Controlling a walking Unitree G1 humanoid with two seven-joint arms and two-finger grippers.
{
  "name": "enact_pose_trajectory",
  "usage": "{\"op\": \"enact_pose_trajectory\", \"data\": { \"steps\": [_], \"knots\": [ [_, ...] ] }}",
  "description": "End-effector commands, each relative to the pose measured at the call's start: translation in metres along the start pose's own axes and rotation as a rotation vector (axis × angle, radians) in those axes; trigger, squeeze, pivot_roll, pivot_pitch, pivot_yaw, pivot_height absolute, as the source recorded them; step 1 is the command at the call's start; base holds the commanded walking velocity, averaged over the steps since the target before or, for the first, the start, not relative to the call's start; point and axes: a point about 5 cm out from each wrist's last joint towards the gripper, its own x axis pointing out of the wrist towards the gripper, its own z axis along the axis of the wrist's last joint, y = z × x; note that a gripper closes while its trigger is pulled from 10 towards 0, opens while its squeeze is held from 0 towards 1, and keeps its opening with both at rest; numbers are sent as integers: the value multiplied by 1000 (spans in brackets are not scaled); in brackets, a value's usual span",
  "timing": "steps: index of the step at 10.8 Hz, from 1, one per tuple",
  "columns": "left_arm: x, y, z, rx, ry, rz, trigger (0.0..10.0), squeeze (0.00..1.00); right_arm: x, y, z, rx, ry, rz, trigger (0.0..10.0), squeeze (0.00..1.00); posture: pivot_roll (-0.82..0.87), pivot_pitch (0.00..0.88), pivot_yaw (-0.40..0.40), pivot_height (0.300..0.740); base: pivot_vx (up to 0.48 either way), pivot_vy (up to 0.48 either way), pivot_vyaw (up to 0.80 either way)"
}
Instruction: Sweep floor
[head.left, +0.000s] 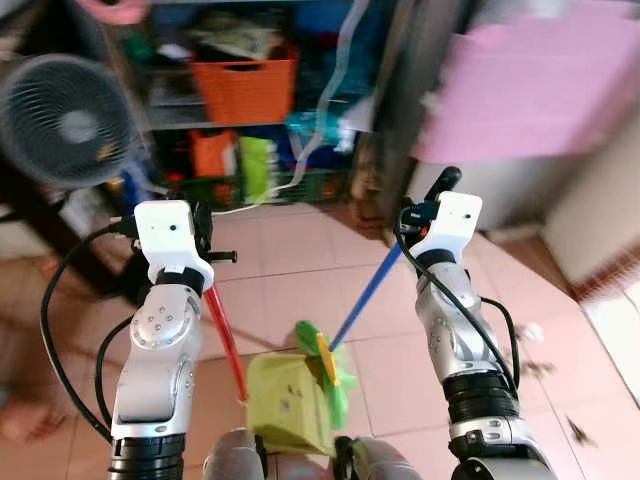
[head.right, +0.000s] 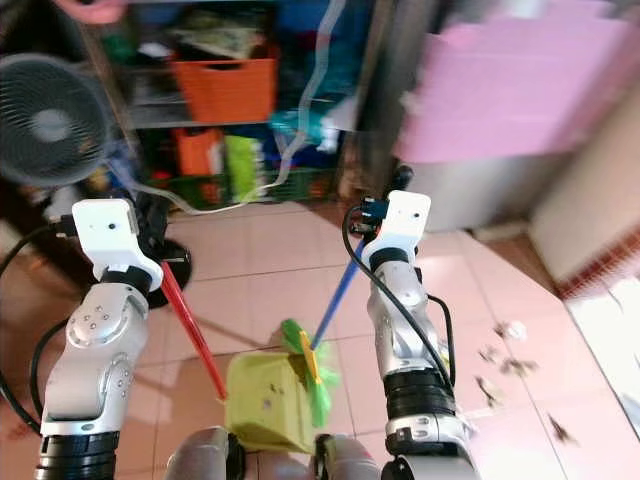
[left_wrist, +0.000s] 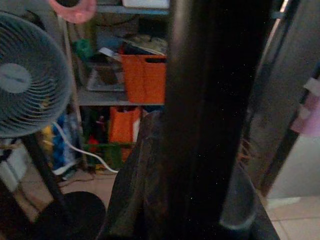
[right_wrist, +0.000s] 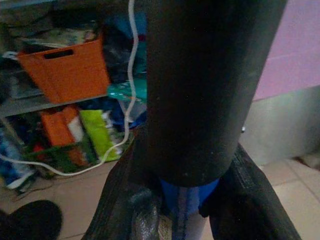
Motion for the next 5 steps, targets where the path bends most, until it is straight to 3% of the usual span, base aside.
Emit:
{"op": "enact_pose_trajectory", "data": {
  "steps": [1,5],
  "knots": [
    [2,-4,7,-34,-22,-25,10000,0,1,1,-3,0,14,-7,10000,0,98,99,-34,740,0,416,-800],
    [6,-3,11,-31,-27,-36,10000,0,6,6,2,-2,-9,-8,10000,0,93,118,-21,740,0,480,-800]
  ]
}}
